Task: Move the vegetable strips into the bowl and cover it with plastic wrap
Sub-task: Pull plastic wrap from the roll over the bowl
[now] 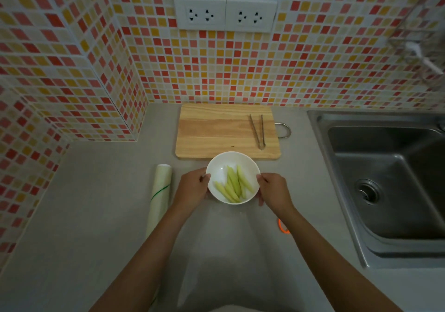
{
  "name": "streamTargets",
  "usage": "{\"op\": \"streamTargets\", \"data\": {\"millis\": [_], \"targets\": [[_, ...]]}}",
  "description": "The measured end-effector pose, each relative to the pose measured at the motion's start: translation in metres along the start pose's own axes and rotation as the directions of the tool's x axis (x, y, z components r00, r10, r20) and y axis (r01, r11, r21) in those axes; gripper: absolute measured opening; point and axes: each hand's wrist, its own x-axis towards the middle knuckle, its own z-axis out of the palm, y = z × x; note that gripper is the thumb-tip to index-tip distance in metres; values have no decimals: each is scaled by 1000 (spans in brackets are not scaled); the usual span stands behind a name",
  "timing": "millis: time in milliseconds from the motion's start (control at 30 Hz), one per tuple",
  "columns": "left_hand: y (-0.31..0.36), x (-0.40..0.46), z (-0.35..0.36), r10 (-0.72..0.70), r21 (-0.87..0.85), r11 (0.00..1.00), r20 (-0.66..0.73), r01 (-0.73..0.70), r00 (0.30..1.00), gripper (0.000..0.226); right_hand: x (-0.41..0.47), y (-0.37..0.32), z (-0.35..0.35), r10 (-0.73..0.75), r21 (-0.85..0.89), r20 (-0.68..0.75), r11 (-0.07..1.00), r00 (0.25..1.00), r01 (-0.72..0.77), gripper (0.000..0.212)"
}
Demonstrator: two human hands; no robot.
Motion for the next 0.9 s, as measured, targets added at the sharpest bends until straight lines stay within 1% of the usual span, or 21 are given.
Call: {"op": "streamTargets", "data": {"millis": [200,300,633,800,867,900], "targets": [[-18,-27,-2,7,-42,999,-4,-8,1000,24,-35,4,7,-19,41,30,999,999,18,43],[-27,-41,-1,1,-49,999,-2,-1,1000,24,-49,6,12,-14,36,23,999,1000,13,43],[-26,-55,-2,-13,6,1000,-11,13,1000,25,-68,1,19,16,70,2,997,1000,-16,42],[-24,-56,-7,-21,26,999,20,20,1000,28,-70,3,17,8,55,1,998,1000,-8,42],[-25,-59,-12,-21,72,997,-28,23,999,30,-70,4,16,13,73,-14,997,1000,-12,38],[-26,-61,-16,-25,109,993,-90,35,996,28,-70,4,15,30,87,-29,996,999,-27,34]]}}
